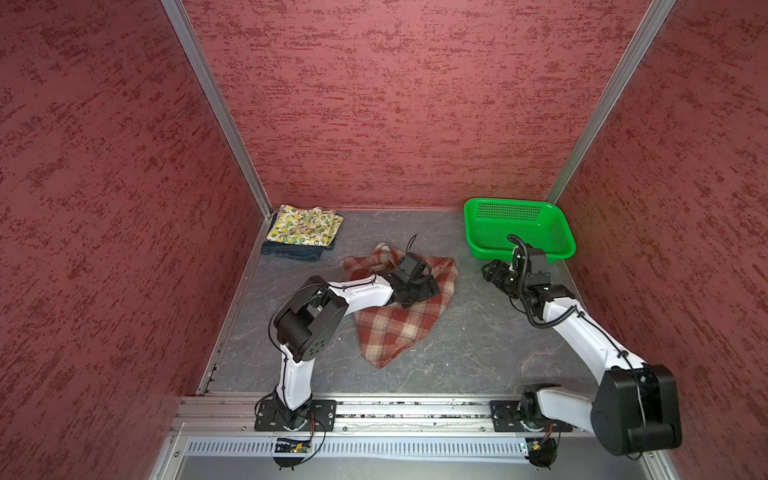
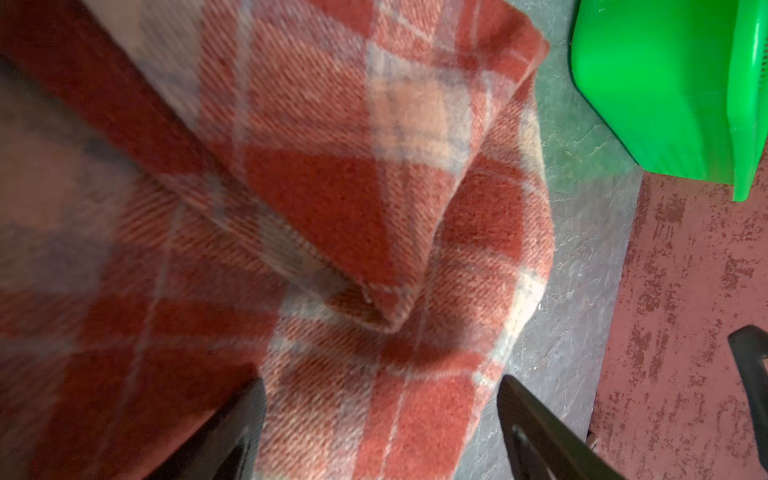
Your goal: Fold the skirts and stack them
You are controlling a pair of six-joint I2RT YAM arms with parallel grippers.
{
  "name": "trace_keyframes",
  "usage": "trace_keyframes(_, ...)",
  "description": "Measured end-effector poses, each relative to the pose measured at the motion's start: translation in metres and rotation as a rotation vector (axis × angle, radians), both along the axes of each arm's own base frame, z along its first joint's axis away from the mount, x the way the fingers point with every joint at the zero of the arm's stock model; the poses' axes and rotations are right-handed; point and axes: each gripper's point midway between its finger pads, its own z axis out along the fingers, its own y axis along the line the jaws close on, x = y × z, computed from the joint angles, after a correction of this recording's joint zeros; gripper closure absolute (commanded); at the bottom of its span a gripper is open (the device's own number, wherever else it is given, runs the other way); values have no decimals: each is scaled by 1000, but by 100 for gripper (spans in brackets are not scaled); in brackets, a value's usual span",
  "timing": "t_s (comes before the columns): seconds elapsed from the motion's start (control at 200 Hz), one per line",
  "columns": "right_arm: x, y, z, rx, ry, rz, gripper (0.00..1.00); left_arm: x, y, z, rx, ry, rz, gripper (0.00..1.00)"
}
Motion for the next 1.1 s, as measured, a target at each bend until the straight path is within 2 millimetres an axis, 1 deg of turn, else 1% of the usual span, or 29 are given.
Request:
trace_keyframes(0.205, -1, 0, 7, -8, -26, 10, 28, 27, -2, 20, -35, -77, 62, 21)
trace_keyframes(0.27, -1, 0, 8, -10, -29, 12, 29, 34, -5, 22, -48, -93, 73, 23)
trace_keyframes(0.376, -2, 0, 7, -13, -28, 14, 29, 42, -7, 14, -52, -90, 86, 25)
trace_keyframes(0.511, -2, 0, 5, -16, -25, 17, 29, 42, -7, -1, -42, -58, 104, 30)
trace_keyframes(0.646, -3, 0, 4, -19, -23, 20, 29, 43, -6, -3, -68, -50, 136, 36)
trace_keyframes(0.811, -2, 0, 4, -21, -28, 22, 29, 42, -6, -8, -114, -31, 180, 40)
trace_keyframes(0.912, -2, 0, 4, -22, -31, 23, 29, 43, -9, -5, -160, -18, 202, 49)
trace_keyframes(0.982, -1, 0, 5, -23, -34, 24, 29, 45, -13, 0, -197, -14, 217, 60)
trace_keyframes(1.052, -1, 0, 5, -24, -36, 24, 29, 47, -16, 4, -227, -15, 228, 68)
trace_keyframes(1.102, -1, 0, 5, -25, -37, 25, 29, 49, -18, 7, -243, -18, 233, 78)
